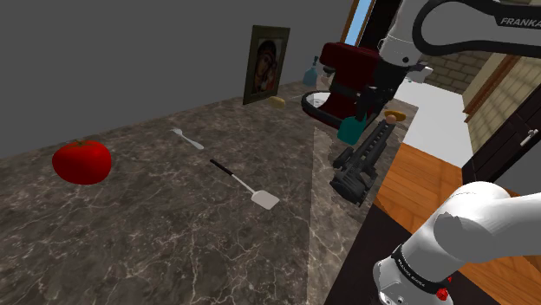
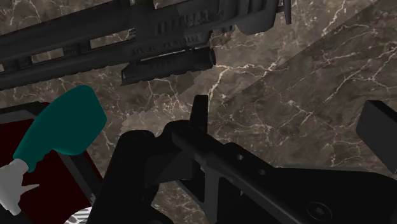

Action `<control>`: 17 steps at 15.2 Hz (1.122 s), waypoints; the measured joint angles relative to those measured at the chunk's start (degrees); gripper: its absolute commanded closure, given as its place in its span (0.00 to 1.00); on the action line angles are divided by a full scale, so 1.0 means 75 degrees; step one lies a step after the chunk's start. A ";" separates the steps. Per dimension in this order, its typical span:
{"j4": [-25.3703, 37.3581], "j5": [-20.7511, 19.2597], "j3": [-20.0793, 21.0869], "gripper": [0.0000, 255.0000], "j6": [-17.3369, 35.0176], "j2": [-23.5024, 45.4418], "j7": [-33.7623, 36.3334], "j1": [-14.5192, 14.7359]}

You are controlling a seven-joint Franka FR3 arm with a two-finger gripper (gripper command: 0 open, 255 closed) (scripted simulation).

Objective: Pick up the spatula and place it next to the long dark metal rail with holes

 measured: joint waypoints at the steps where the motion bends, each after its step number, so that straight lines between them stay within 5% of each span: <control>1: 0.0000 0.0000 0.0000 0.00 0.0000 0.0000 0.0000 0.0000; 17: -0.0142 0.0800 0.1207 0.00 0.2869 0.2748 0.1003 0.0885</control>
